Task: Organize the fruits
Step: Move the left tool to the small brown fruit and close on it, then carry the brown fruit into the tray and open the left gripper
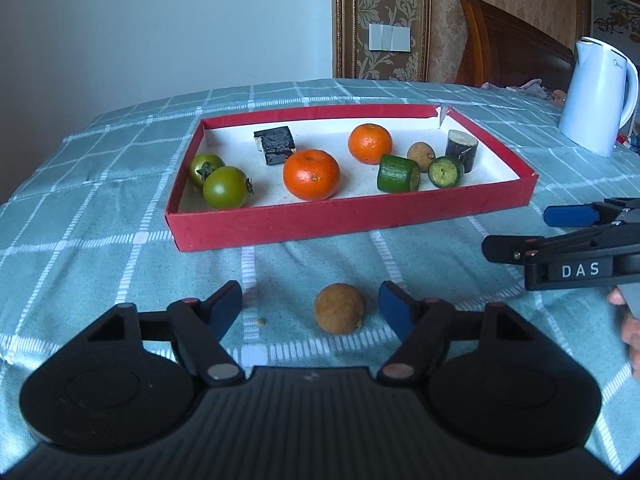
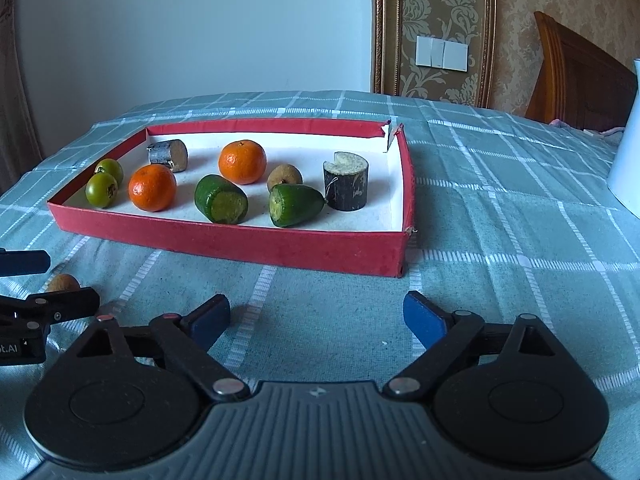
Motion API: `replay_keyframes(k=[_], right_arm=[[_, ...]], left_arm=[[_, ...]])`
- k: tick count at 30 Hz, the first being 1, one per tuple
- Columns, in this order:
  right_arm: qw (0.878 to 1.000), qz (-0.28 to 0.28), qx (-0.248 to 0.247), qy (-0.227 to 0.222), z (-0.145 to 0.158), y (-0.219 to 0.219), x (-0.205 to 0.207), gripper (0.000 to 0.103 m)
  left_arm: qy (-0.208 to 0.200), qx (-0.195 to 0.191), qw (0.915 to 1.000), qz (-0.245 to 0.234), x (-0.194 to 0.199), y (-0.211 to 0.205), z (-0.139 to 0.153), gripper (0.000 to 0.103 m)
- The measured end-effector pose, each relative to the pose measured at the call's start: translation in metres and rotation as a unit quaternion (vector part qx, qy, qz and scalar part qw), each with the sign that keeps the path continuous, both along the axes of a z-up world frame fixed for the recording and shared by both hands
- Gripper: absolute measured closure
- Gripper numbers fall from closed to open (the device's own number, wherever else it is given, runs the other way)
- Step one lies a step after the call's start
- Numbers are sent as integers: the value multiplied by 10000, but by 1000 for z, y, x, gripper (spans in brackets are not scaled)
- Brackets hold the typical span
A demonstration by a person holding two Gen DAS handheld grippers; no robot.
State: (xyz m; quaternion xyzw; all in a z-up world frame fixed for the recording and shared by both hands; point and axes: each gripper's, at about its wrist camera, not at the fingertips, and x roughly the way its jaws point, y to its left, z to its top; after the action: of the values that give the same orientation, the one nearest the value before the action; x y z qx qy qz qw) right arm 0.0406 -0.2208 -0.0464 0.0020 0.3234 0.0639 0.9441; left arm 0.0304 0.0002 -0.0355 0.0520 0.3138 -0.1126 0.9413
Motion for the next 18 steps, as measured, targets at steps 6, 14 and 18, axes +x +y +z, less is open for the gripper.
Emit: replay_keyframes(k=[6, 14, 18], right_arm=[[10000, 1, -10, 2, 0, 0, 0, 9], [10000, 1, -8, 2, 0, 0, 0, 9], [10000, 1, -9, 2, 0, 0, 0, 9]], left_arm=[[16, -42, 9999, -137, -3, -3, 2, 60], [51, -90, 9996, -248, -6, -6, 3, 76], [59, -108, 9996, -271, -6, -6, 3, 79]])
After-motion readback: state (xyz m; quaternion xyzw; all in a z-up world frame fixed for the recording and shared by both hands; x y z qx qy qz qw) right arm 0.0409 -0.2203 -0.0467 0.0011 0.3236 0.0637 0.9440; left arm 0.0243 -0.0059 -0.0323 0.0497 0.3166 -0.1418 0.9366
